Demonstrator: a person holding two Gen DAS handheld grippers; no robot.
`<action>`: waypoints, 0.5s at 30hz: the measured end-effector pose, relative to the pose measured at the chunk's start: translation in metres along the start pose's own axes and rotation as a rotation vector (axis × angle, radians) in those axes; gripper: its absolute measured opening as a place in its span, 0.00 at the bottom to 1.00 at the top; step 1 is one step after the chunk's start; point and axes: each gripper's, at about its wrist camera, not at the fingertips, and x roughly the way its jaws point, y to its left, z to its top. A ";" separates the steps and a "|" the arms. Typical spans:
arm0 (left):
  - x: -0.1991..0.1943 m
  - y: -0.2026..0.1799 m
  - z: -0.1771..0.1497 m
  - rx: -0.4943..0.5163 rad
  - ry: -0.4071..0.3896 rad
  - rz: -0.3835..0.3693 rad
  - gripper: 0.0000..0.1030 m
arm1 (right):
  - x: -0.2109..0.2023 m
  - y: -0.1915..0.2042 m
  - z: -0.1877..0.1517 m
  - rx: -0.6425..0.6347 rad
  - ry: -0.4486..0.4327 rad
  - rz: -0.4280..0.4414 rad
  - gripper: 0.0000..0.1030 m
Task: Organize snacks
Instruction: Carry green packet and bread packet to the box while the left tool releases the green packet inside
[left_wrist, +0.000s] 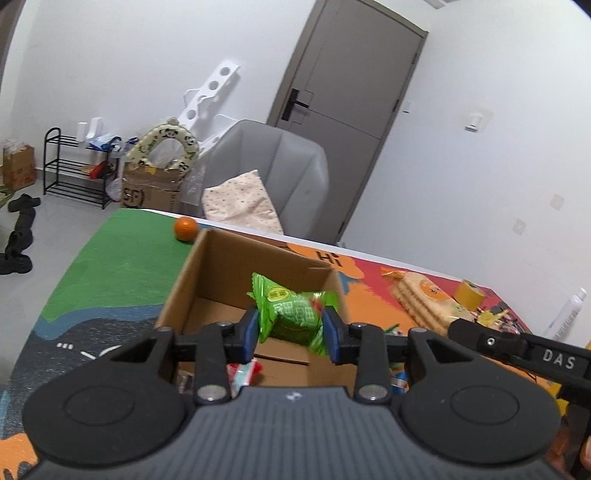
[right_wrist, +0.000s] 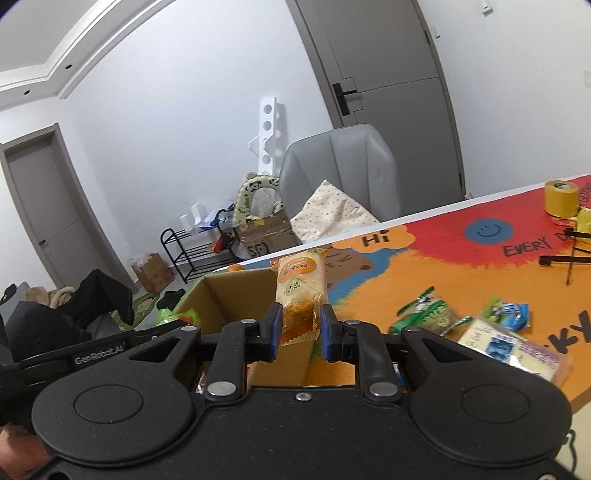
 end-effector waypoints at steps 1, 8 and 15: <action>0.000 0.002 0.001 0.006 -0.007 0.006 0.40 | 0.001 0.002 0.000 -0.004 0.002 0.004 0.19; -0.009 0.016 0.003 -0.014 -0.032 0.031 0.67 | 0.010 0.023 -0.001 -0.028 0.018 0.026 0.19; -0.013 0.033 0.004 -0.050 -0.016 0.046 0.77 | 0.018 0.037 -0.001 -0.014 0.023 0.064 0.26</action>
